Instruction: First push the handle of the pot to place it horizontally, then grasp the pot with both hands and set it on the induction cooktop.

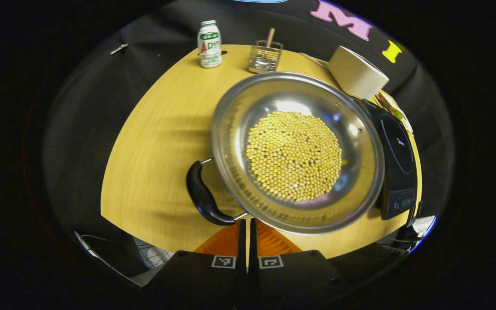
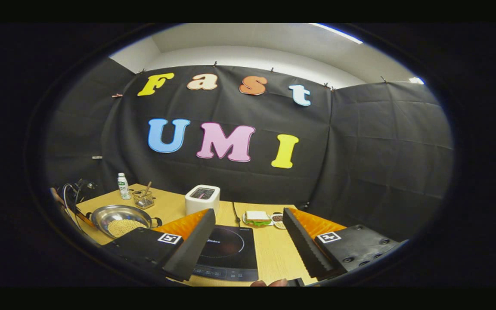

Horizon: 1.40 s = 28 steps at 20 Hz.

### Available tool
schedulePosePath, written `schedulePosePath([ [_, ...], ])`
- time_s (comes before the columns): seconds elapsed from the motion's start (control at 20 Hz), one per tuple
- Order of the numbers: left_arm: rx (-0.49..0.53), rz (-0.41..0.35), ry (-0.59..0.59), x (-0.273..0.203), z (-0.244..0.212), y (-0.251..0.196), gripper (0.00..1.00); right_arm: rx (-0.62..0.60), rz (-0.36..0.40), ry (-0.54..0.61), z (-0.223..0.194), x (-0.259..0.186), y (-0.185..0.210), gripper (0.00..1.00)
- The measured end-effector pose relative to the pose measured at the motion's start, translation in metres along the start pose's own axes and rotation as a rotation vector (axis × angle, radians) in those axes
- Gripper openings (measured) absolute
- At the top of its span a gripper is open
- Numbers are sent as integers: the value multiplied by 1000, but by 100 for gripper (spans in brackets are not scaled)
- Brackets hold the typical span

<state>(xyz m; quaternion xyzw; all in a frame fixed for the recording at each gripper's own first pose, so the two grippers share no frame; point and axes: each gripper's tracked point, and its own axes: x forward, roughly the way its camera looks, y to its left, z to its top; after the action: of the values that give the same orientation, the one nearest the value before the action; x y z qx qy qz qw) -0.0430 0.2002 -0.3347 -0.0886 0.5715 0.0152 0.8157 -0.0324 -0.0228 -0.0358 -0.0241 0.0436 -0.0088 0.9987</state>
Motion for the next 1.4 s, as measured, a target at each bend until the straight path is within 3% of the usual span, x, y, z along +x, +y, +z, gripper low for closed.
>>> schedulePosePath([
  [0.6,-161,59,-66,23,72,63,5,-45,-24,38,-9,18,8,98],
  [1.15,-22,142,-78,48,125,79,5,-57,-48,75,-18,44,18,98],
  [1.4,-78,146,-169,34,124,81,7,-48,-42,96,-23,50,22,98],
])
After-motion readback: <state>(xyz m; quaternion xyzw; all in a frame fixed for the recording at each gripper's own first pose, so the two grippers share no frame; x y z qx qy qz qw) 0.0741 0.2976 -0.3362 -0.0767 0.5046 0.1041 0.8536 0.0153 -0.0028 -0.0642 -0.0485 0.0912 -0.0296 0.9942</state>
